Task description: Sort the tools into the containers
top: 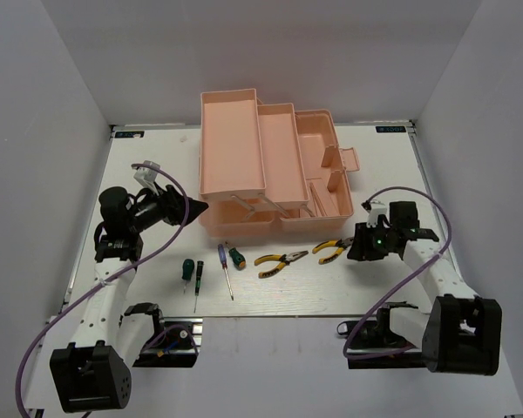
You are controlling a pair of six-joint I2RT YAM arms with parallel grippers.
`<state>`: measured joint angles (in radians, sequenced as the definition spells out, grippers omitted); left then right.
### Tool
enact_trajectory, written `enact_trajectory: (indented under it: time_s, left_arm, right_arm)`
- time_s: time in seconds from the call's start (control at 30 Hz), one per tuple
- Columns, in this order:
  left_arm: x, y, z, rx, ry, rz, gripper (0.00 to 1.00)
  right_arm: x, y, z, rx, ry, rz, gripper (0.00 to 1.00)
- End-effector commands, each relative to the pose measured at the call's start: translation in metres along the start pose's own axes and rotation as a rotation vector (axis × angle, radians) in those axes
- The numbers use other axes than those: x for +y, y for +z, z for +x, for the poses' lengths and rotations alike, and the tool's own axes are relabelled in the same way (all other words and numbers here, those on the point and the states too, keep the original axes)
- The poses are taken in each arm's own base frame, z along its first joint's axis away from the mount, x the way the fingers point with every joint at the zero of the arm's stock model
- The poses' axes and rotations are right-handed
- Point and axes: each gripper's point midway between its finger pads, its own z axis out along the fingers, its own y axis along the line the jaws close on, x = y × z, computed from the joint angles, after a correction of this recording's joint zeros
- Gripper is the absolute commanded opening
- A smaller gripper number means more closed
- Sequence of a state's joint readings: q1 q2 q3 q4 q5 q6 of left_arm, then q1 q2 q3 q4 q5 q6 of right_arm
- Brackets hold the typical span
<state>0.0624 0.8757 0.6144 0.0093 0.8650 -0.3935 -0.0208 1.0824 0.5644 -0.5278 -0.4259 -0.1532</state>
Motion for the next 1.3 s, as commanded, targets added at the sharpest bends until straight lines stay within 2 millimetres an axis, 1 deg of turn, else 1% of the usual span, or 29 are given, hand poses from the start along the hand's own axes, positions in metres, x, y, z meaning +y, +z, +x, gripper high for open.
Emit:
enact_trajectory:
  time_s: [0.0,0.03,0.13,0.17,0.2,0.23,0.3,0.33,0.43,0.5,0.53,0.57,0.6,0.8,0.83,0.9,0.93,1.03,1.1,1.17,1.23,1.27]
  left_arm:
    - [-0.007,-0.001,0.0,-0.002,0.019,0.034,0.85]
    - [-0.007,-0.001,0.0,-0.002,0.019,0.034,0.85]
    - [-0.007,-0.001,0.0,-0.002,0.019,0.034,0.85]
    - [-0.007,-0.001,0.0,-0.002,0.019,0.034,0.85]
    - [-0.007,-0.001,0.0,-0.002,0.019,0.034,0.85]
    - [-0.007,-0.001,0.0,-0.002,0.019,0.034,0.85]
    - [-0.009,-0.002,-0.001,-0.007,0.026,0.036,0.85]
    - [-0.009,-0.002,-0.001,-0.007,0.026,0.036,0.85]
    - [-0.009,-0.002,-0.001,-0.007,0.026,0.036,0.85]
    - [-0.009,-0.002,-0.001,-0.007,0.026,0.036,0.85]
    - [-0.009,-0.002,-0.001,-0.007,0.026,0.036,0.85]
    - [-0.009,-0.002,-0.001,-0.007,0.026,0.036,0.85]
    - [-0.009,-0.002,-0.001,-0.007,0.026,0.036,0.85]
    - [-0.009,-0.002,-0.001,-0.007,0.026,0.036,0.85]
    - [-0.006,-0.003,-0.003,-0.012,0.025,0.028,0.85]
    - [-0.006,-0.003,-0.003,-0.012,0.025,0.028,0.85]
    - [-0.006,-0.003,-0.003,-0.012,0.025,0.028,0.85]
    - [-0.006,-0.003,-0.003,-0.012,0.025,0.028,0.85]
    - [-0.006,-0.003,-0.003,-0.012,0.025,0.028,0.85]
    - [-0.006,-0.003,-0.003,-0.012,0.025,0.028,0.85]
    - [-0.006,-0.003,-0.003,-0.012,0.025,0.028,0.85]
    - [-0.006,-0.003,-0.003,-0.012,0.025,0.028,0.85]
  right_arm:
    - [0.007,0.013,-0.02,-0.035,0.043,0.016,0.41]
    - [0.01,0.014,-0.022,-0.039,0.066,0.011,0.41]
    - [0.007,0.02,-0.026,-0.064,0.096,0.068,0.42]
    - [0.007,0.022,-0.033,-0.097,0.087,0.076,0.42]
    - [0.009,0.024,-0.032,-0.101,0.112,0.08,0.42]
    - [0.004,0.025,-0.027,-0.103,0.123,0.114,0.42]
    - [0.009,0.028,-0.025,-0.1,0.112,0.117,0.42]
    - [0.006,0.029,-0.026,-0.097,0.101,0.148,0.44]
    - [0.008,0.036,-0.019,-0.055,0.09,0.165,0.45]
    - [0.014,0.04,-0.017,-0.034,0.076,0.161,0.45]
    - [0.015,0.041,-0.019,-0.036,0.068,0.166,0.46]
    - [0.014,0.043,-0.016,-0.025,0.067,0.168,0.46]
    - [0.018,0.044,-0.018,-0.029,0.049,0.167,0.46]
    - [0.015,0.051,-0.015,-0.014,0.005,0.227,0.48]
    - [0.01,0.05,-0.017,-0.021,-0.004,0.264,0.49]
    - [0.006,0.049,-0.017,-0.024,0.0,0.287,0.49]
    - [0.005,0.05,-0.016,-0.021,-0.007,0.302,0.49]
    - [0.005,0.048,-0.021,-0.035,0.007,0.318,0.49]
    - [0.011,0.046,-0.026,-0.043,0.029,0.296,0.49]
    - [0.02,0.046,-0.027,-0.047,0.021,0.244,0.49]
    - [0.023,0.045,-0.028,-0.047,0.01,0.225,0.48]
    - [0.029,0.045,-0.026,-0.036,-0.001,0.184,0.46]
